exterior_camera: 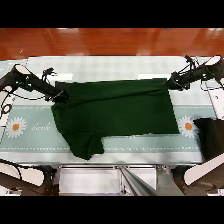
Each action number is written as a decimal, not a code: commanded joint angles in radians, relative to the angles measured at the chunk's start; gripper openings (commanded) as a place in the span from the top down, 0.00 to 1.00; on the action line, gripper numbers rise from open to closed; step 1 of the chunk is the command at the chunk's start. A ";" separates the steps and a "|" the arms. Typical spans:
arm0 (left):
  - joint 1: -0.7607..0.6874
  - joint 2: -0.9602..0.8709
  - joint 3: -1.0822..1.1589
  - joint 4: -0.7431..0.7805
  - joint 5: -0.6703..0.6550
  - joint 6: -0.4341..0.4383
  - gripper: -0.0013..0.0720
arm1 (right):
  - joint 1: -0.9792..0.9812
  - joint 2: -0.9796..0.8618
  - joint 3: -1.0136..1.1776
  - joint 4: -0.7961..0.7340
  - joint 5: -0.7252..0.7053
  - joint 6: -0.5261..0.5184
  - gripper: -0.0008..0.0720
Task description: Fold the shirts.
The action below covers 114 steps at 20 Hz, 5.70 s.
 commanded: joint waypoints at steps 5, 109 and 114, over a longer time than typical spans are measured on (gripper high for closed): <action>0.089 0.151 0.015 0.031 -0.132 -0.058 0.29 | -0.123 0.113 0.016 -0.036 0.214 0.103 0.42; 0.056 -0.075 0.206 -0.187 -0.005 -0.065 0.29 | -0.111 0.034 -0.049 0.357 -0.117 -0.062 0.42; 0.149 0.258 0.024 0.009 0.088 -0.065 0.29 | -0.327 0.206 -0.066 0.208 0.020 -0.080 0.42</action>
